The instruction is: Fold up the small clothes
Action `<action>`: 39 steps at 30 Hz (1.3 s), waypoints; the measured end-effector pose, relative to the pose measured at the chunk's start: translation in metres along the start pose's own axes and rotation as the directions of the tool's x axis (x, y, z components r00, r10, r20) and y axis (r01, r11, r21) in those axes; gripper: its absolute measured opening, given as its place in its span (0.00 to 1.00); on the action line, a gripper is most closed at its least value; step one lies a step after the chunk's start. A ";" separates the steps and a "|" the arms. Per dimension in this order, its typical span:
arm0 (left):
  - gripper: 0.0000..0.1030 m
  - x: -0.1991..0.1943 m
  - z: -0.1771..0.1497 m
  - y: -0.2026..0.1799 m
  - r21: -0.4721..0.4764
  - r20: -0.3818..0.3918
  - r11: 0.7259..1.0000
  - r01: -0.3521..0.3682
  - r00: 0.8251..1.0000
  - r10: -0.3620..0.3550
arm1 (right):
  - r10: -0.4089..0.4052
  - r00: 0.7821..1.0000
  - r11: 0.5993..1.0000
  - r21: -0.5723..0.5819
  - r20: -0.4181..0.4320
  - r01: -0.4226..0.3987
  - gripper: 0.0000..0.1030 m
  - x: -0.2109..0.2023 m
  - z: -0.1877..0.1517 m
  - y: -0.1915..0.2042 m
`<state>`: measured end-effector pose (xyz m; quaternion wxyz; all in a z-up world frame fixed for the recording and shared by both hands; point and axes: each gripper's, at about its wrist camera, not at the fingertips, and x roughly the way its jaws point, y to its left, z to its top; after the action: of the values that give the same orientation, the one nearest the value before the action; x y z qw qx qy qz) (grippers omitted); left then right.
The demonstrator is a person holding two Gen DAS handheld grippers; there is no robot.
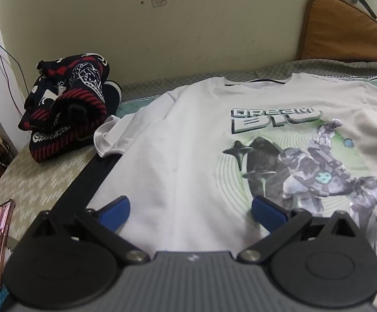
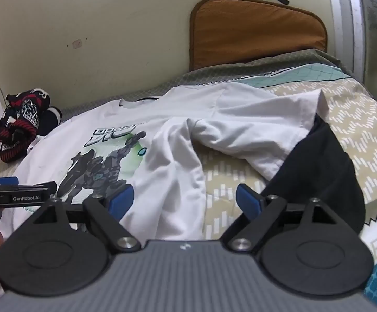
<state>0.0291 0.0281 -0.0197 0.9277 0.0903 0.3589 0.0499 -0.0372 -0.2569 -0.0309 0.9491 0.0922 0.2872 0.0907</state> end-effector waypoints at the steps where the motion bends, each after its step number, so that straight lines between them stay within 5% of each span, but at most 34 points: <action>1: 1.00 0.001 0.000 0.001 -0.002 -0.002 1.000 -0.001 1.000 0.001 | 0.000 1.000 1.000 -0.005 -0.003 0.000 0.85 0.002 0.001 0.001; 11: 1.00 0.011 -0.003 0.012 -0.052 -0.011 0.999 0.016 1.000 -0.017 | -0.082 0.997 0.993 -0.088 0.003 0.082 0.90 0.026 0.009 0.017; 20: 1.00 0.016 -0.013 0.027 -0.135 0.021 0.987 0.093 0.996 -0.091 | -0.202 0.967 0.978 -0.087 -0.153 0.190 1.00 0.050 0.007 0.026; 39: 1.00 0.016 -0.015 0.029 -0.139 0.027 0.984 0.111 0.994 -0.109 | -0.203 0.972 0.978 -0.079 -0.116 0.194 1.00 0.052 0.008 0.029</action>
<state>0.0303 0.0610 -0.0351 0.9365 0.0053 0.3499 0.0229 0.0069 -0.2179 -0.0452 0.9364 0.0253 0.3499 0.0103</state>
